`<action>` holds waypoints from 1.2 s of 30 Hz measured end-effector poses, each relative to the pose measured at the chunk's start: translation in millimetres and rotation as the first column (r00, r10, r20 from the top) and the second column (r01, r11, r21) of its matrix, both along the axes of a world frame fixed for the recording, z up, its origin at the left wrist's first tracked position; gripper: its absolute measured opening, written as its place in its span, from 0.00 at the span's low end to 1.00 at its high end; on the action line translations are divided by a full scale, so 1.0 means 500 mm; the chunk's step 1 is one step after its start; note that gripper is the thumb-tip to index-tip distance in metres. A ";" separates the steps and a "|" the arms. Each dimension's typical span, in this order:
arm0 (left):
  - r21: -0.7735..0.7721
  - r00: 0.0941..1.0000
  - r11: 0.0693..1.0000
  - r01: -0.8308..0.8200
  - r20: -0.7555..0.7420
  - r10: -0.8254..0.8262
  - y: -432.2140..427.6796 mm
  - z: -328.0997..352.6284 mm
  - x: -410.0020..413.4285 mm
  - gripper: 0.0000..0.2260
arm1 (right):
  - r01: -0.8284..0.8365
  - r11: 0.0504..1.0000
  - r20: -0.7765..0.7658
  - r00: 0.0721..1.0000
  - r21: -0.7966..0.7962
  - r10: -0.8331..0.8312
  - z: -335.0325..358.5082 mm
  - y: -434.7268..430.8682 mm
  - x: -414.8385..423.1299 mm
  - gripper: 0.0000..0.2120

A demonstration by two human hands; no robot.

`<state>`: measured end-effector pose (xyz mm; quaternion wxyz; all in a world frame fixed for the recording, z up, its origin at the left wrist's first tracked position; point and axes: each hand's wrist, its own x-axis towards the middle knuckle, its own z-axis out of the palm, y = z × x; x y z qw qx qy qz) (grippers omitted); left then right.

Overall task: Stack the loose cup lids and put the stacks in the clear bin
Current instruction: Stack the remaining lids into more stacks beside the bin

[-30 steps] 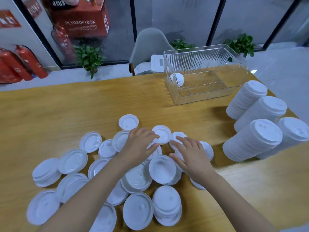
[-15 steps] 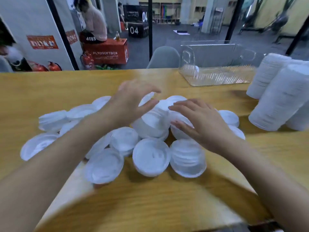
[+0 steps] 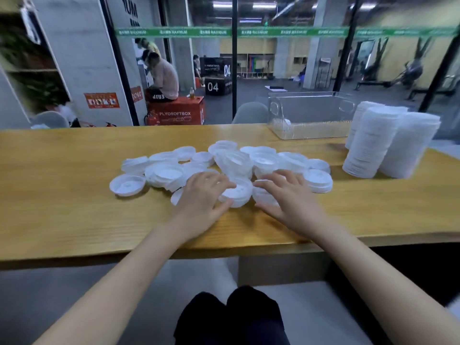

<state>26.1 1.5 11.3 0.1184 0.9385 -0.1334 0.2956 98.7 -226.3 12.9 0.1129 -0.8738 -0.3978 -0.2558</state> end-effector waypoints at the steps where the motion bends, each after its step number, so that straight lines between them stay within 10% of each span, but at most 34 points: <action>1: 0.031 1.000 1.000 -0.001 -0.007 0.001 -0.003 -0.007 0.003 0.18 | 0.008 1.000 0.004 1.000 0.004 -0.008 -0.007 0.001 0.005 0.22; 16: 0.041 0.994 0.999 0.014 0.110 -0.018 -0.020 -0.027 0.032 0.14 | 0.149 0.974 -0.003 0.989 0.173 -0.151 -0.042 -0.031 0.065 0.17; 23: -0.644 0.998 0.762 0.059 0.010 -0.069 -0.084 0.016 0.020 0.13 | 0.118 0.971 -0.028 0.993 0.208 -0.115 -0.041 -0.035 0.061 0.18; 36: -0.395 0.980 0.915 -0.083 -0.201 0.003 -0.026 -0.021 0.028 0.12 | -0.054 0.975 0.024 0.998 0.214 0.051 -0.041 0.001 0.055 0.20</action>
